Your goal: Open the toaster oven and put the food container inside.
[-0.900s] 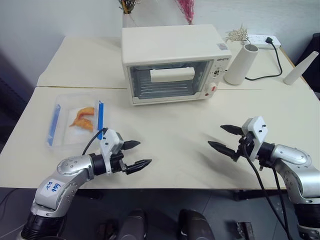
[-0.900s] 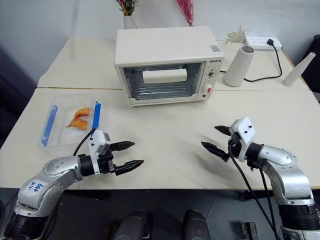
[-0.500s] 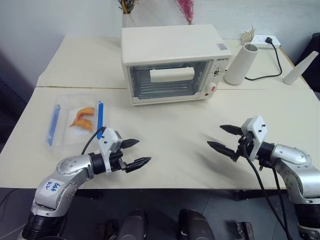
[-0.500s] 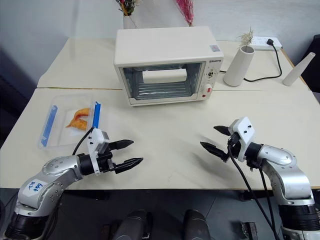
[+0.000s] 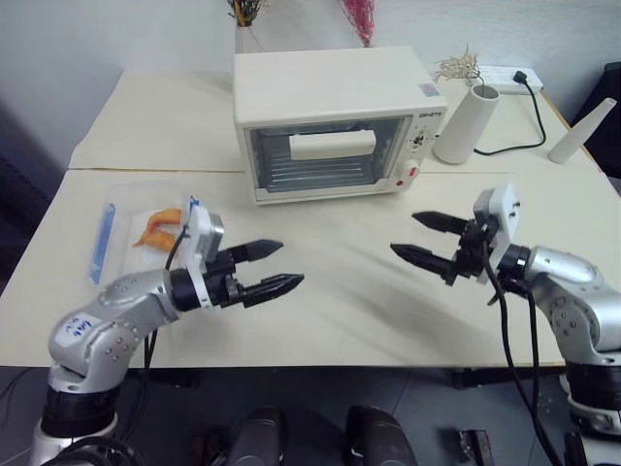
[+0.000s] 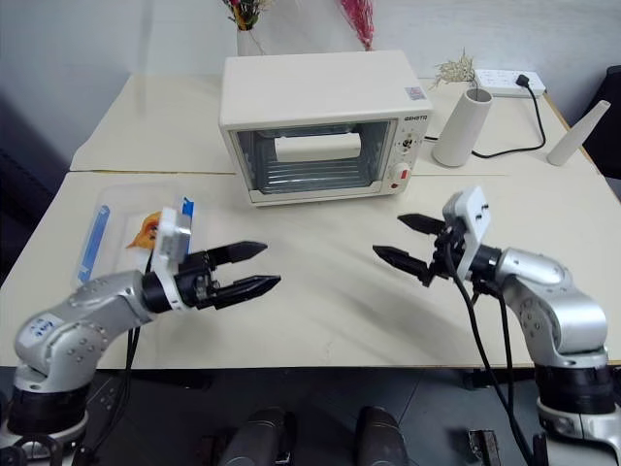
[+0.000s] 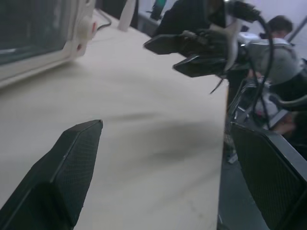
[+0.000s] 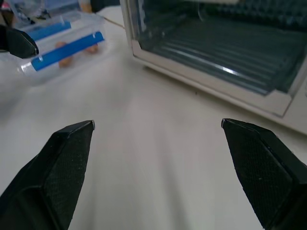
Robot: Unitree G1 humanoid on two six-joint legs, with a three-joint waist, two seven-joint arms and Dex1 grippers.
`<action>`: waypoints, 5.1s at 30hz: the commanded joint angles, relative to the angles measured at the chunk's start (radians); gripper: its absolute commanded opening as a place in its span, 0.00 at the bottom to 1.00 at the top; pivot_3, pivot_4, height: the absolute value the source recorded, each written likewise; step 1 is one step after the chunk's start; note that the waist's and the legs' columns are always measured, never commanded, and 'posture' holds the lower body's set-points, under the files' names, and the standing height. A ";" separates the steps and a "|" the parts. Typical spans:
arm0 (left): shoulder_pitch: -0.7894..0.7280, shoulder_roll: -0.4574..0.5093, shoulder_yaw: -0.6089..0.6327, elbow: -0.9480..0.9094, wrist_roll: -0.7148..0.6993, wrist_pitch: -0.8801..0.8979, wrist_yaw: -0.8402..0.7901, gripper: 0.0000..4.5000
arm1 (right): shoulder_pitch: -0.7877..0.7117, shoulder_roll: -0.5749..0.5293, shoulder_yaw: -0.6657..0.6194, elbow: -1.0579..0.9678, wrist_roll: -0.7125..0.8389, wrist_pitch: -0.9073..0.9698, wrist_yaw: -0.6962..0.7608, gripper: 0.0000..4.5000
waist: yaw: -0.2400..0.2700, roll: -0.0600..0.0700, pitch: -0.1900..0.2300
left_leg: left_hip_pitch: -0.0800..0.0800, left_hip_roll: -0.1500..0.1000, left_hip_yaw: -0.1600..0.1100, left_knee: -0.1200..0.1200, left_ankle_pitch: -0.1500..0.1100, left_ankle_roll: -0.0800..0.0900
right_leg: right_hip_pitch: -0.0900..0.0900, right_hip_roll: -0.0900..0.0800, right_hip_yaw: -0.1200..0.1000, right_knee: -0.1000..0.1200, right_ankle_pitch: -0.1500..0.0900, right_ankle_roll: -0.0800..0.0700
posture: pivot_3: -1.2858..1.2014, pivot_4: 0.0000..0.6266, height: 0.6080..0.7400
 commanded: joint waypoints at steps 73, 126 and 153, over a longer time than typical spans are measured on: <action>-0.496 0.068 -0.268 0.593 0.667 -0.530 -0.318 0.01 | -0.045 0.035 0.028 0.052 -0.179 -0.087 0.081 1.00 | -0.010 0.002 0.003 | -0.007 -0.001 0.022 0.001 -0.001 -0.001 | -0.020 0.004 0.015 0.010 0.000 0.000 | 0.52 0.24 1.00; -0.086 -0.624 0.981 -0.588 0.385 0.726 0.906 0.99 | -0.195 -0.160 0.057 -0.025 0.131 0.054 0.278 1.00 | 0.010 -0.006 0.003 | -0.003 0.001 0.011 0.003 -0.002 0.000 | -0.014 0.001 0.017 0.009 0.001 0.001 | 0.52 0.24 1.00; -0.323 -0.664 1.000 -0.149 0.254 0.726 1.424 0.86 | -0.053 -0.166 -0.089 -0.221 0.257 0.148 0.097 1.00 | 0.026 -0.013 0.003 | -0.003 -0.001 0.012 0.002 -0.003 -0.001 | -0.015 0.003 0.019 0.008 0.000 0.000 | 0.52 0.24 1.00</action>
